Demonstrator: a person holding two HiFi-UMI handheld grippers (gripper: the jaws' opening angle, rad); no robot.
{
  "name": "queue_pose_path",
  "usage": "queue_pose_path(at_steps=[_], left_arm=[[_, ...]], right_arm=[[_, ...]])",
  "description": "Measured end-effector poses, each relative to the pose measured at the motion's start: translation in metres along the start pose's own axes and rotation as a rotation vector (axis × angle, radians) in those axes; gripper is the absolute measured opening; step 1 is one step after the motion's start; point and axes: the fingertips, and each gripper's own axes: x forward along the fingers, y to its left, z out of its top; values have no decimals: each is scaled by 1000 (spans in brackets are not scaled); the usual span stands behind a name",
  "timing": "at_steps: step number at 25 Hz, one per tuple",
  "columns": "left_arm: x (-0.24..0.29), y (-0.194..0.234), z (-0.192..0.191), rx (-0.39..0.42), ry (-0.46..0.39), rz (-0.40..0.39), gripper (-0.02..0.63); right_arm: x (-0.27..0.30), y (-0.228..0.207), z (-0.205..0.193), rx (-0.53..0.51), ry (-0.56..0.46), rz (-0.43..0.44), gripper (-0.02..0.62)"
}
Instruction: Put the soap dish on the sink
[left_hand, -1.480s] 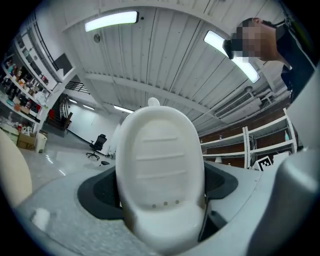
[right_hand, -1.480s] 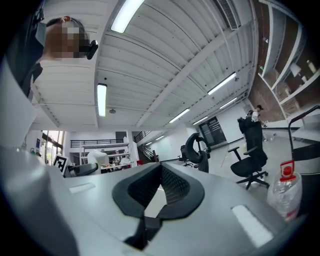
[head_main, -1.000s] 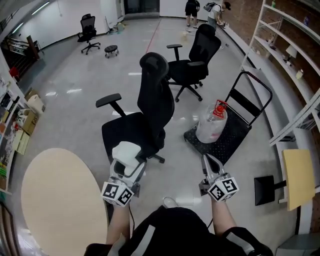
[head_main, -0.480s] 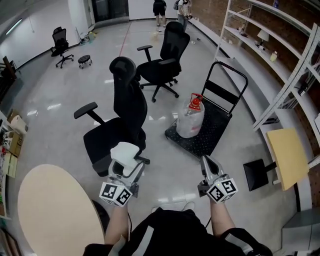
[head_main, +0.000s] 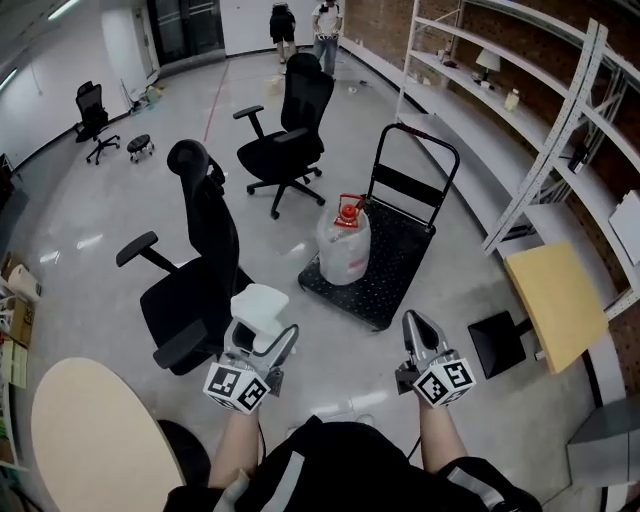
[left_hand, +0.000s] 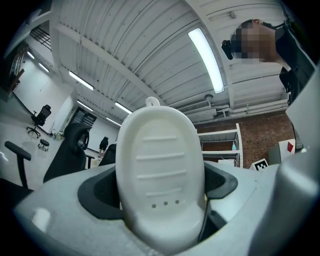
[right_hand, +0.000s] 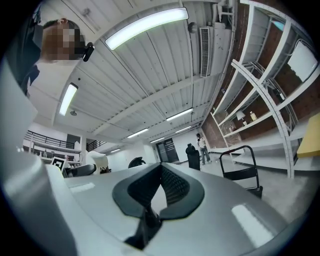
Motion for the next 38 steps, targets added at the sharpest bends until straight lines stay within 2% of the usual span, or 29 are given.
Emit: queue_pose_path(at_steps=[10, 20, 24, 30, 38], left_arm=[[104, -80, -31, 14, 25, -154, 463], [193, -183, -78, -51, 73, -355, 462], [211, -222, -91, -68, 117, -437, 462], [229, -254, -109, -79, 166, -526, 462], [272, -292, -147, -98, 212, -646, 462]], right_arm=[[-53, -106, 41, -8, -96, -132, 6], [-145, -191, 72, -14, -149, -336, 6], [-182, -209, 81, -12, -176, -415, 6], [-224, -225, 75, -6, -191, -510, 6], [-247, -255, 84, -43, -188, -612, 6]])
